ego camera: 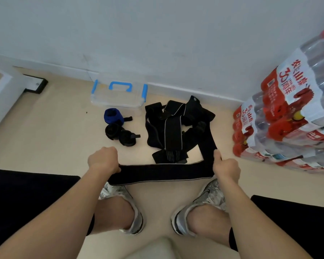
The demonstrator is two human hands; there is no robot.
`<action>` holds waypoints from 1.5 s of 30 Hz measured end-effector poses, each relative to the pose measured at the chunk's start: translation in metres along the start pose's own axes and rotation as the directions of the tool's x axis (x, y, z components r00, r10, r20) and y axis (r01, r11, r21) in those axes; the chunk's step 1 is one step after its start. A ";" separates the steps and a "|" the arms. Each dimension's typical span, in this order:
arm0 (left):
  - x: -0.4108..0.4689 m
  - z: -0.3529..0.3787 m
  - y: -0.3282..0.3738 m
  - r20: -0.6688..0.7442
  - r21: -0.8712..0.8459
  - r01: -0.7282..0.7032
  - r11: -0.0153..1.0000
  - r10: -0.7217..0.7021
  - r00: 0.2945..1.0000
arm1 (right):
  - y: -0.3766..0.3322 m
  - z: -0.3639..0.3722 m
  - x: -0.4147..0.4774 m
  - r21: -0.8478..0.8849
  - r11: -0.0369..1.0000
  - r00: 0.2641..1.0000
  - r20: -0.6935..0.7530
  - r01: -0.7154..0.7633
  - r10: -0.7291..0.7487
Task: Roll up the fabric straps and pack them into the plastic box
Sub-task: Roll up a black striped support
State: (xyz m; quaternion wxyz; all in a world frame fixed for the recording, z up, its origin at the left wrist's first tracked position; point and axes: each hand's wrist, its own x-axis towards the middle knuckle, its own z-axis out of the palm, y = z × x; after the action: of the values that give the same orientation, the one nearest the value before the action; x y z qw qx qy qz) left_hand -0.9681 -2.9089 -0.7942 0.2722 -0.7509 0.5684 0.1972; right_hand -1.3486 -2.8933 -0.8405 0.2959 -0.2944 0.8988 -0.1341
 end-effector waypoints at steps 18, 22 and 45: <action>0.045 0.018 -0.007 0.262 -0.461 -0.175 0.870 0.321 0.910 | -0.097 0.090 -0.012 0.184 0.958 0.863 0.420 0.222 -0.281; 0.038 0.015 -0.008 0.263 -0.482 -0.176 0.859 0.333 0.905 | -0.120 0.072 -0.010 0.310 0.888 0.831 0.346 0.338 -0.437; -0.084 -0.050 0.078 -0.293 -0.842 -0.492 0.221 0.579 0.761 | -0.152 -0.150 -0.124 0.780 0.594 0.576 0.400 0.194 -0.713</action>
State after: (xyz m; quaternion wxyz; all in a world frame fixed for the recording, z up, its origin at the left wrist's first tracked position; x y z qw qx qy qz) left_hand -1.0668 -2.8934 -0.7192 -0.2231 -0.5246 0.5870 0.5749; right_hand -1.2915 -2.9279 -0.6029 0.6375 -0.4343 0.4936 -0.4016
